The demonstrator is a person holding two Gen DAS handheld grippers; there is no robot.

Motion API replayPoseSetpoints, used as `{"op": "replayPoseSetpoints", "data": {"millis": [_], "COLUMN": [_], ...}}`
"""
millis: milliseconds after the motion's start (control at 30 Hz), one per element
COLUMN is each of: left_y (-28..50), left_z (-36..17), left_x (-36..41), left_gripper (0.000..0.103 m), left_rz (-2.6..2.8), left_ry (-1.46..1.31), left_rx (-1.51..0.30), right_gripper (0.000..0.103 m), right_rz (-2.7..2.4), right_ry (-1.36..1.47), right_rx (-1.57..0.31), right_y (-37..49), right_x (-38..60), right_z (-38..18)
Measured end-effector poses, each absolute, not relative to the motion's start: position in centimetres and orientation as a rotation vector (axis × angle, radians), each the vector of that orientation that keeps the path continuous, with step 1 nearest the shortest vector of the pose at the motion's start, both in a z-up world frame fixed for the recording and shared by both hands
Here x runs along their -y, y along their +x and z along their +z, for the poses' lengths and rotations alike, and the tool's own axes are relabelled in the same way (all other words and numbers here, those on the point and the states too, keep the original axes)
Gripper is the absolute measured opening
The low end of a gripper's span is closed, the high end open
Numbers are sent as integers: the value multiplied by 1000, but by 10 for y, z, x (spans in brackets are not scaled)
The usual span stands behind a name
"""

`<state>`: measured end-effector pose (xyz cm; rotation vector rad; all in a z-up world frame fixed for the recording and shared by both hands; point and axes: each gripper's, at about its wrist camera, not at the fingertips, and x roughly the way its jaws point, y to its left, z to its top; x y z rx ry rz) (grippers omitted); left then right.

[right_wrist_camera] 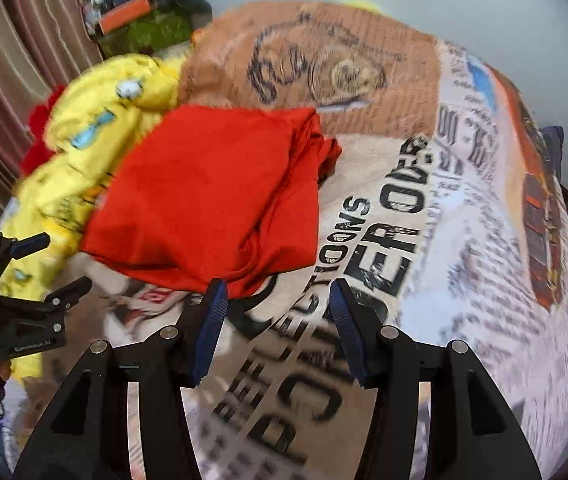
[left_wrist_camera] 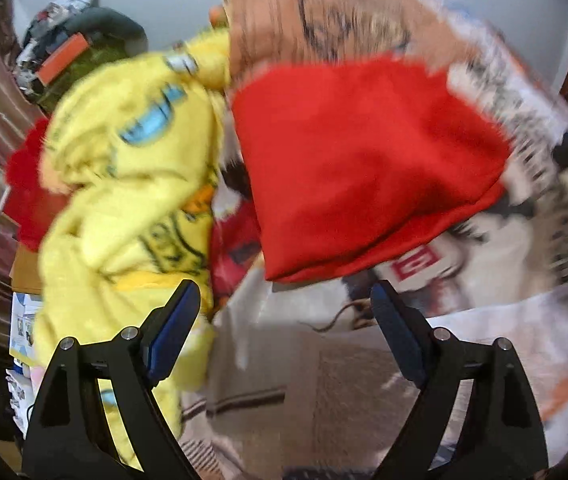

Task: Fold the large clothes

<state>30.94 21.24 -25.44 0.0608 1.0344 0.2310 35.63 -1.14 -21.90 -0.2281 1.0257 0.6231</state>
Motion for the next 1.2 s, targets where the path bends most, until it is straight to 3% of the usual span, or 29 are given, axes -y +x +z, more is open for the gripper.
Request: {"op": "replayPoseSetpoints", "data": {"millis": [400, 700, 867, 933, 967, 1033, 1200], "left_y": [196, 86, 50, 42, 41, 36, 35], "left_z": [-47, 29, 35, 33, 31, 28, 22], "left_x": [-150, -107, -95, -93, -91, -88, -85], "left_gripper": [88, 88, 92, 103, 103, 103, 103], "left_rz": [149, 102, 117, 139, 143, 155, 152], "left_ry": [10, -6, -4, 7, 12, 16, 8], "left_rx": [-510, -189, -117, -104, -101, -107, -130], "right_gripper": [49, 50, 65, 72, 80, 87, 96], "right_rz": [701, 728, 724, 706, 699, 667, 630], "right_ry": [-67, 39, 79, 71, 66, 48, 24], "right_rx": [-597, -257, -205, -189, -185, -170, -175], "right_y": [250, 141, 117, 111, 110, 108, 106], "right_x": [58, 95, 98, 96, 96, 93, 95], "right_z": [-57, 11, 12, 10, 7, 6, 8]}}
